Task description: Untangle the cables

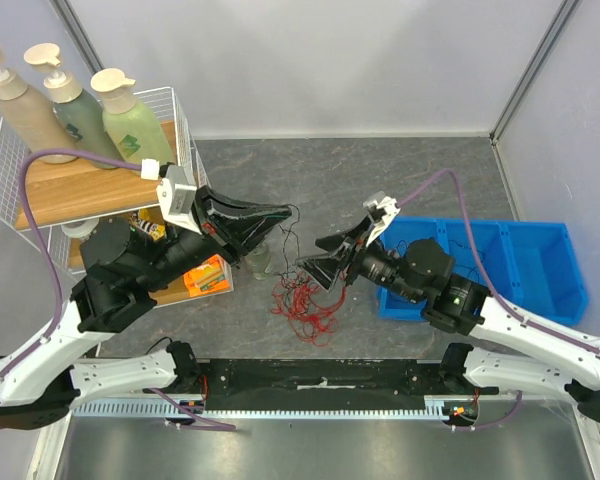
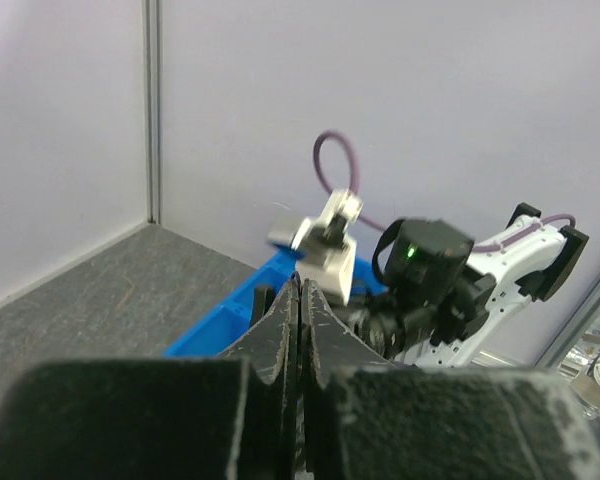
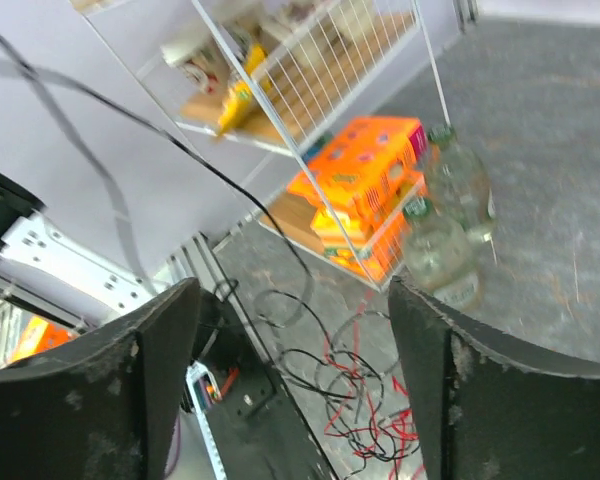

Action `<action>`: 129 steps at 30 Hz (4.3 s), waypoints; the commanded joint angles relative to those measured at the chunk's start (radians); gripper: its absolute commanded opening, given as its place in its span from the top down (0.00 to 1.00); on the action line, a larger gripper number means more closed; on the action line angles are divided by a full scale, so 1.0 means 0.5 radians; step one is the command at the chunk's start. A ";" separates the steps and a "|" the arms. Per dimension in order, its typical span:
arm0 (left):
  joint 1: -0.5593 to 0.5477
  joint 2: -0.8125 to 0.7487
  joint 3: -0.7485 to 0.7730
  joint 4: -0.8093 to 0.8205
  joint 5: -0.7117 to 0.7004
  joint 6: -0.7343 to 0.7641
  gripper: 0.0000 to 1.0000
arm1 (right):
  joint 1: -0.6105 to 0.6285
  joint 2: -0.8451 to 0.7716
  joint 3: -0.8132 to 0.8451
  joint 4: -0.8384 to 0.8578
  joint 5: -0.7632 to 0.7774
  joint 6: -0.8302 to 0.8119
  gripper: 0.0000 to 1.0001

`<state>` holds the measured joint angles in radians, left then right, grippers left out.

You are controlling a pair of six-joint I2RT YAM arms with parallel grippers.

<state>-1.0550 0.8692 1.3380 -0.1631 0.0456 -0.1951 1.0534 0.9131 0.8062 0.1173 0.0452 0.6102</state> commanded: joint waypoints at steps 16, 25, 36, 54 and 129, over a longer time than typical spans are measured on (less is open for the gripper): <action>-0.001 -0.082 -0.130 0.078 0.016 -0.122 0.98 | -0.005 0.281 0.157 0.143 -0.149 -0.199 0.82; 0.002 -0.045 -0.166 -0.382 -0.230 -0.082 0.28 | -0.002 0.104 0.397 -0.228 0.145 -0.088 1.00; -0.001 -0.584 -0.709 -0.180 -0.241 -0.202 0.17 | -0.005 0.088 0.461 -0.342 0.192 -0.058 1.00; 0.002 -0.223 -0.814 -0.094 -0.266 -0.420 0.50 | -0.005 0.024 0.428 -0.382 0.195 -0.002 1.00; -0.123 2.802 1.333 0.360 0.611 -0.631 0.98 | -0.367 -0.228 0.253 -3.146 2.530 1.878 1.00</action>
<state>-1.1030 2.2124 1.8687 0.0441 0.3252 -0.4713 0.8951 0.7940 0.9527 -1.3106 1.2488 1.4357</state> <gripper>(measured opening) 0.022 0.010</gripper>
